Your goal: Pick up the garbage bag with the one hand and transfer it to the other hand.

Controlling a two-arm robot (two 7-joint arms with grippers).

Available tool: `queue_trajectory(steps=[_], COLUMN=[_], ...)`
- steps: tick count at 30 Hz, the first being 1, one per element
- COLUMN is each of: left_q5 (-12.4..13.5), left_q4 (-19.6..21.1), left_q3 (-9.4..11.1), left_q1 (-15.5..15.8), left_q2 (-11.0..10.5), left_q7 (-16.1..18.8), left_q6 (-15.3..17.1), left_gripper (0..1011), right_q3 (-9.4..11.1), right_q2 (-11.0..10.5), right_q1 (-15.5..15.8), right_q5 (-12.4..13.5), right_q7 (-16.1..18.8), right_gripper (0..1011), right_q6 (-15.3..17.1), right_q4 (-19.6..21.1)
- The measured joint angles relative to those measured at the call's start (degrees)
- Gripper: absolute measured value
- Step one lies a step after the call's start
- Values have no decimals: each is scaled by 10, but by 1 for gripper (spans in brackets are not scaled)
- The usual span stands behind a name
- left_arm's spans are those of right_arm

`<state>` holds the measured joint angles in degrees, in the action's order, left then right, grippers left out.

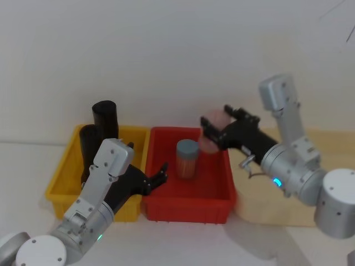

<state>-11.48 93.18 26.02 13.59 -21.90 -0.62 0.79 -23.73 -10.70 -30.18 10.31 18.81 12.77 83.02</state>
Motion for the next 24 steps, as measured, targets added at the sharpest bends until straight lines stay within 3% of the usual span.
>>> queue_trajectory(steps=[11, 24], left_q5=[0, 0], left_q4=[0, 0], left_q3=[0, 0], left_q1=[0, 0], left_q2=[0, 0], left_q7=[0, 0], left_q6=[0, 0], left_gripper=[1002, 1002], right_q3=[41, 41], right_q2=[-21, -51], right_q1=[-15, -24], right_q5=[-6, -46], right_q7=[-31, -42], right_gripper=[665, 664], right_q6=[6, 30], right_q4=[2, -42])
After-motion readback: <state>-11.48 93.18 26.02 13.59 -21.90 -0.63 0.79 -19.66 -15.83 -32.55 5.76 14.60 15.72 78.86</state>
